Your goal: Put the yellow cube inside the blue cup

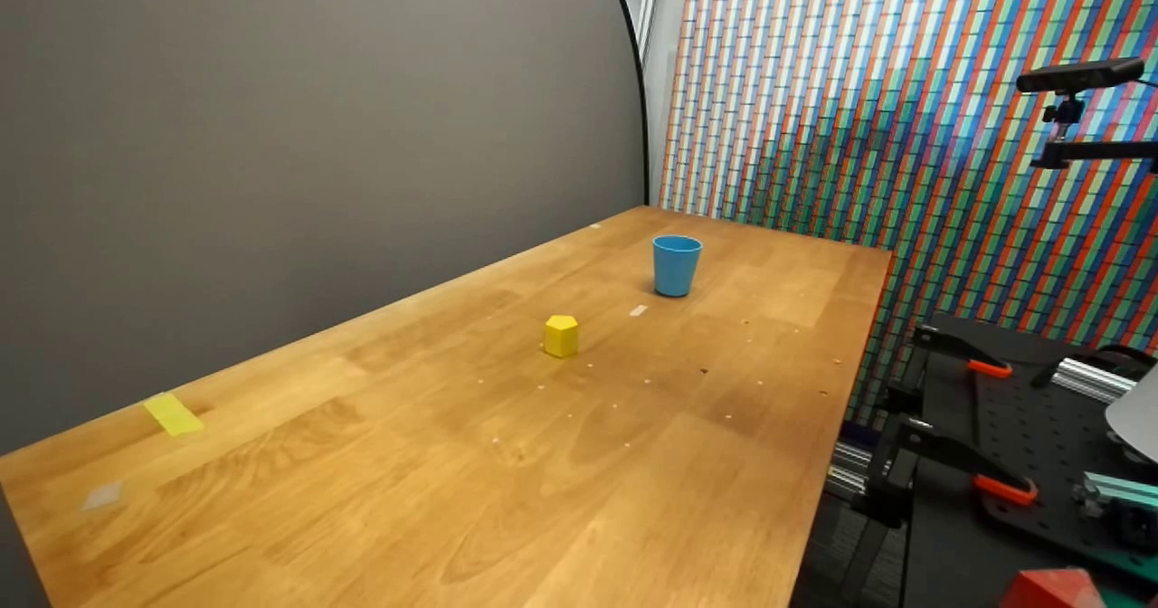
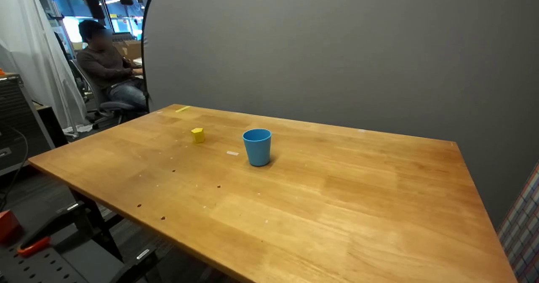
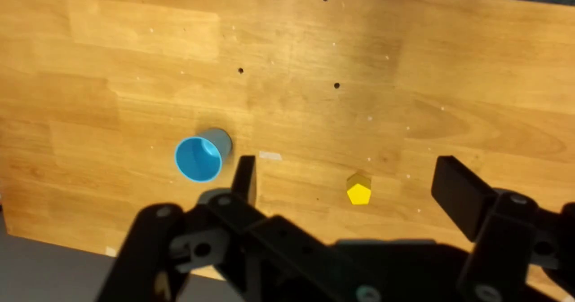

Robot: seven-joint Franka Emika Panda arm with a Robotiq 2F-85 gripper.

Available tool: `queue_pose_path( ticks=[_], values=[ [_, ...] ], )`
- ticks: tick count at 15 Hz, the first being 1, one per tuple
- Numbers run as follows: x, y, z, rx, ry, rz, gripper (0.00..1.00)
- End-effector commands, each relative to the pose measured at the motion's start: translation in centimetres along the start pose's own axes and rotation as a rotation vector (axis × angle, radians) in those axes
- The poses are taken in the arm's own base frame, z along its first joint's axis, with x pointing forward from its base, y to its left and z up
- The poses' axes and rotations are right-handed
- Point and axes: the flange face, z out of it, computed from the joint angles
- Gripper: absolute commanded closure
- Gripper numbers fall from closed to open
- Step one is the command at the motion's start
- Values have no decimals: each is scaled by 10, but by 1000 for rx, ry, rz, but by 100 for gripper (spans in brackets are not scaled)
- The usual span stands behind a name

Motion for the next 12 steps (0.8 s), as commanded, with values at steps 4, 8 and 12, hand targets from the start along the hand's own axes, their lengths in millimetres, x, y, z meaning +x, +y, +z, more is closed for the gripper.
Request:
queue_pose_path(
  ticks=[4,8,12],
  values=[
    [130,-30,77,112,12,17,0],
    [182,-41,138,179,-34,21,0],
    [213,-50,185,204,-85,46,0]
  ],
)
